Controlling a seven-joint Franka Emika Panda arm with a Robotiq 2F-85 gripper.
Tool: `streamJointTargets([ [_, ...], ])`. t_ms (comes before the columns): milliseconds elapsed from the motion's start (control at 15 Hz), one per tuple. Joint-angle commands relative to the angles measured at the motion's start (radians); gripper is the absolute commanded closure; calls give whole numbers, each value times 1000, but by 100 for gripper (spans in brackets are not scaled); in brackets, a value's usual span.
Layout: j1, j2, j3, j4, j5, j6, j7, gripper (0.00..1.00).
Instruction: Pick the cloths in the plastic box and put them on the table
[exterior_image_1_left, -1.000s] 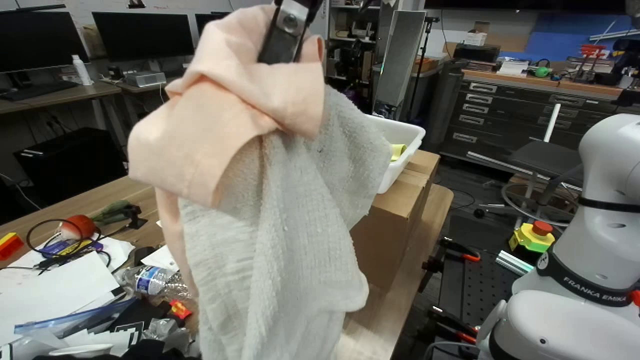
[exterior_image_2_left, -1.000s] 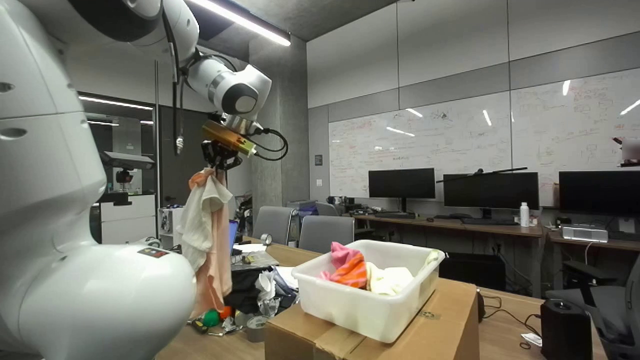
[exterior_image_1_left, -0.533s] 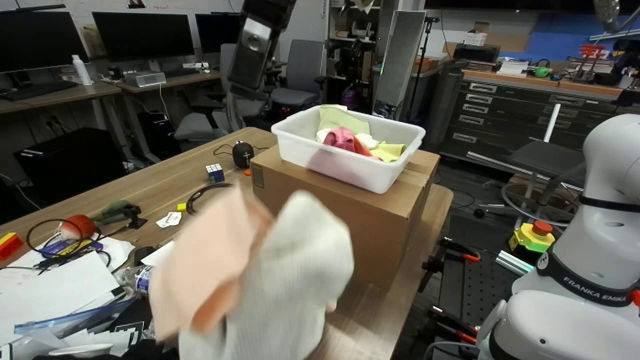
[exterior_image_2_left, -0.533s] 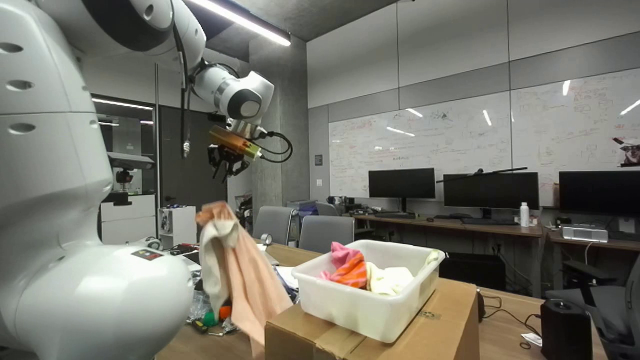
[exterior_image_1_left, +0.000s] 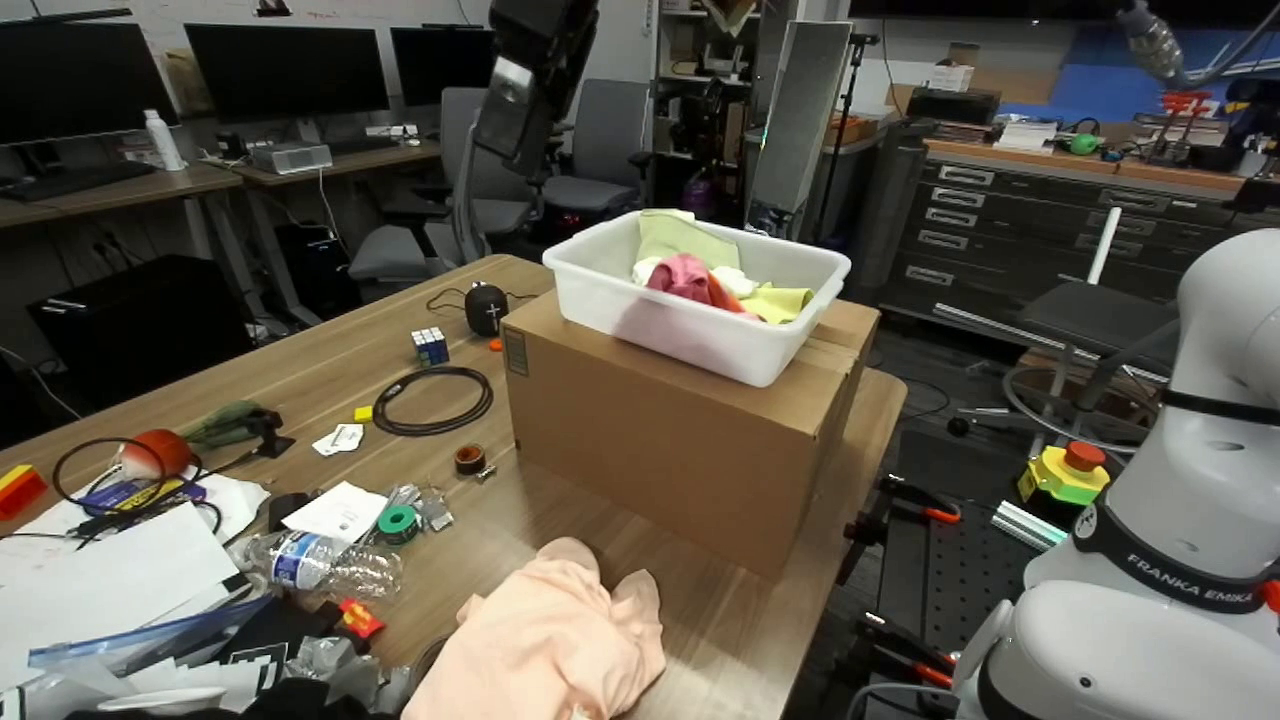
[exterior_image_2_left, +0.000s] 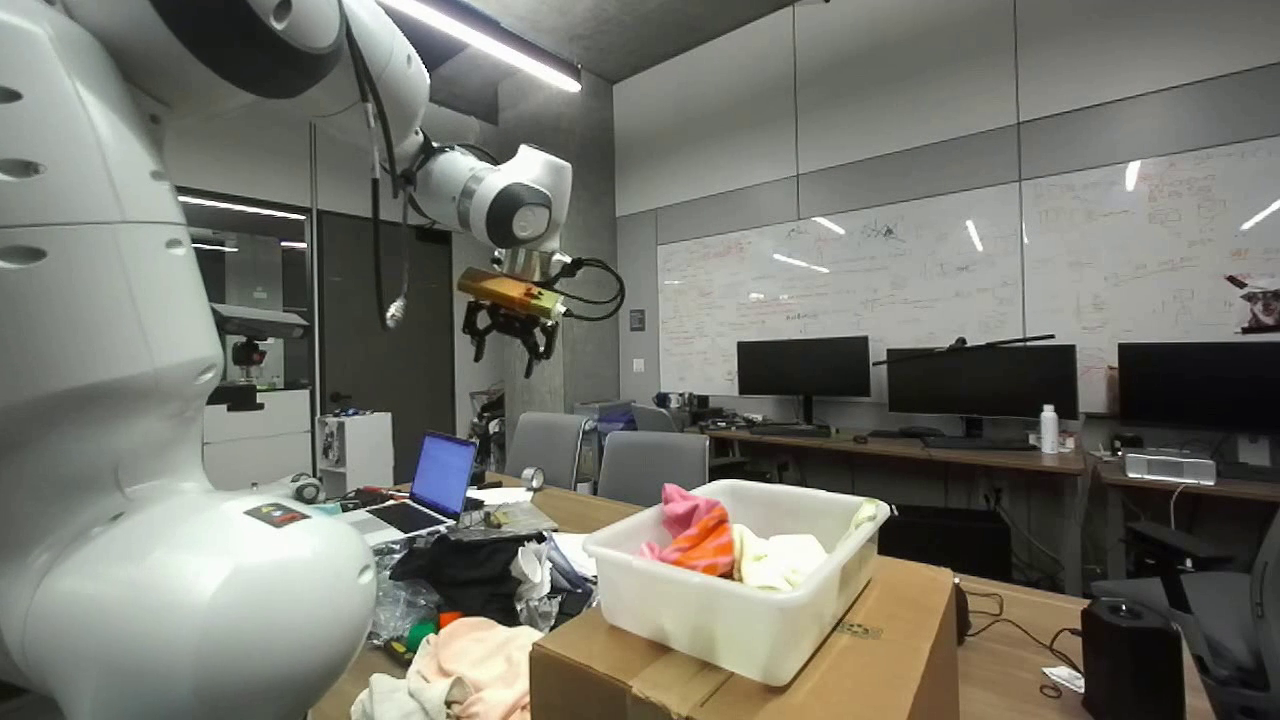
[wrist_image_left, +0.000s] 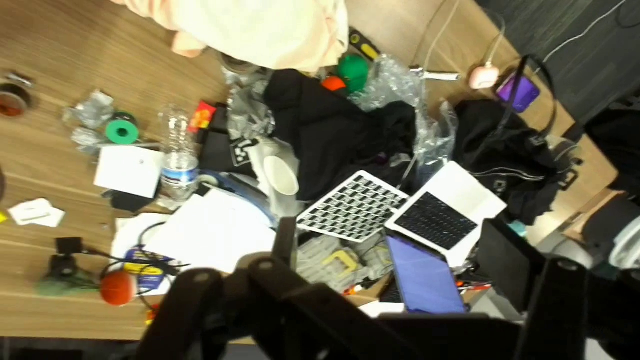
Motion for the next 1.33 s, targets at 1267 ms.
streamJointTargets([
  [1267,-304,-3,-112,-282,-368,140,718,0],
])
